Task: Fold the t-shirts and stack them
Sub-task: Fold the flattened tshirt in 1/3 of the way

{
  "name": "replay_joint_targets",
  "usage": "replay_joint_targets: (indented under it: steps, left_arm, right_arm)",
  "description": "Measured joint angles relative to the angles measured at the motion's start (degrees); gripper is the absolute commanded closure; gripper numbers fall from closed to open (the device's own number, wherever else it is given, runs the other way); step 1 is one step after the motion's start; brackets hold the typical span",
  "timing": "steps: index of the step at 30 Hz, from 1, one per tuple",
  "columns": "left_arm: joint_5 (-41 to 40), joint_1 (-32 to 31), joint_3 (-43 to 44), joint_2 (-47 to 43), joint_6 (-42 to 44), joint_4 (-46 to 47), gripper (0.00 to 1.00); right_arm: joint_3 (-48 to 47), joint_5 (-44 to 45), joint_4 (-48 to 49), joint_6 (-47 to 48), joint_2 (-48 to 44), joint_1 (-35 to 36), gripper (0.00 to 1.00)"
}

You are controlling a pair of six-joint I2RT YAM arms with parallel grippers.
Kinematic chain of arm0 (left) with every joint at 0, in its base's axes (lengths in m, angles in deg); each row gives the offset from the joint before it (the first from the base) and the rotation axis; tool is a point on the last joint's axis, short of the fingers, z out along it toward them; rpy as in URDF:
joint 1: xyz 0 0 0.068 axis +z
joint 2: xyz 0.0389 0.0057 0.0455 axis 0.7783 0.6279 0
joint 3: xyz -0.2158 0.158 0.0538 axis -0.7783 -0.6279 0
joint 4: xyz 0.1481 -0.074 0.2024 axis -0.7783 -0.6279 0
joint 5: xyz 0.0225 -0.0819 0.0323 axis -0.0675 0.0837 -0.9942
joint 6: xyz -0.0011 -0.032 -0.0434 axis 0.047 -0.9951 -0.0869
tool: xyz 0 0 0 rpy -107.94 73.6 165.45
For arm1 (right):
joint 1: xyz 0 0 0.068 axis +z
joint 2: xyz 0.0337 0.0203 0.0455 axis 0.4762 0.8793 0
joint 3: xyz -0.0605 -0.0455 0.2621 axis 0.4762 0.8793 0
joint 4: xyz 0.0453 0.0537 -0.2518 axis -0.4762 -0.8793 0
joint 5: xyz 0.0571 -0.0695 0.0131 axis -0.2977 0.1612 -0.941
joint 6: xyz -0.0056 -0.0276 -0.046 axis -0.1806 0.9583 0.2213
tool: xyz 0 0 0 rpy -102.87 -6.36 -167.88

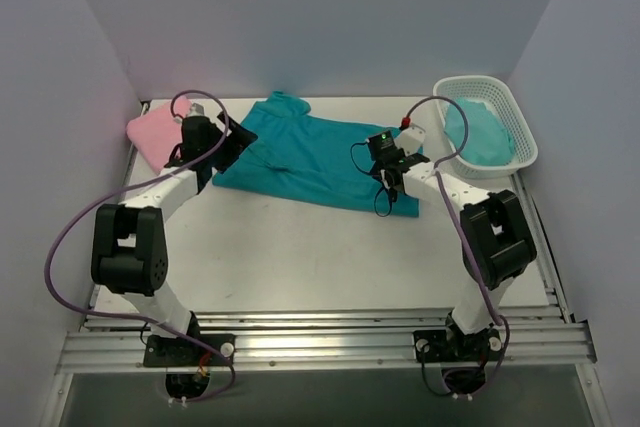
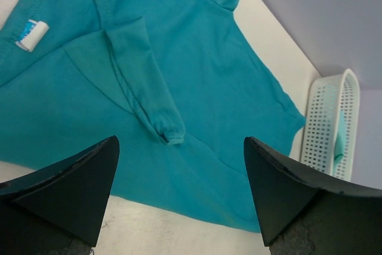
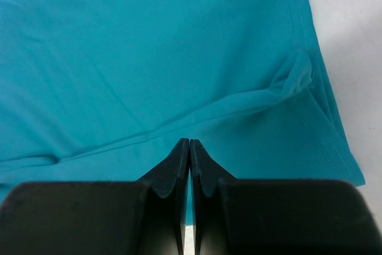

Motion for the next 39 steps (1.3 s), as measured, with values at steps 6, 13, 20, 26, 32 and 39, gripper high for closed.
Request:
replay_joint_targets:
  steps: [6,13,20,26,32,39]
  left_arm:
    - [-3.9,-0.6,-4.5,0.0,2.1,0.2,0.06]
    - [-8.7,-1.6,-5.9,0.9,3.1,0.1,0.06]
    - [-13.5,-3.0,-5.4,6.9,4.3,-0.9,0.03]
    - [-16.9,-3.1,-2.0,9.9,4.2,-3.2,0.02]
    - [-19.5,-3.8,-3.4,8.6,2.2,-4.2,0.02]
    - [-24.4,-9.1,-14.6,-3.6,-1.9,-11.4,0.03]
  right_arm:
    - [0.0,-0.2,-1.0,-1.2,4.9,-0.2,1.00]
    - [2.1,0.4,-1.2,-4.2,5.4,-3.4,1.00]
    - [5.0,-3.8,2.2,-5.6,8.2,-12.3,1.00]
    - [5.4,-4.0,2.8,-5.9,8.2,-13.1,1.00]
    - [6.1,-4.3,3.5,-7.9,7.9,-14.7,1.00]
    - [6.2,-3.1,2.0,-10.8,7.6,-16.6,1.00]
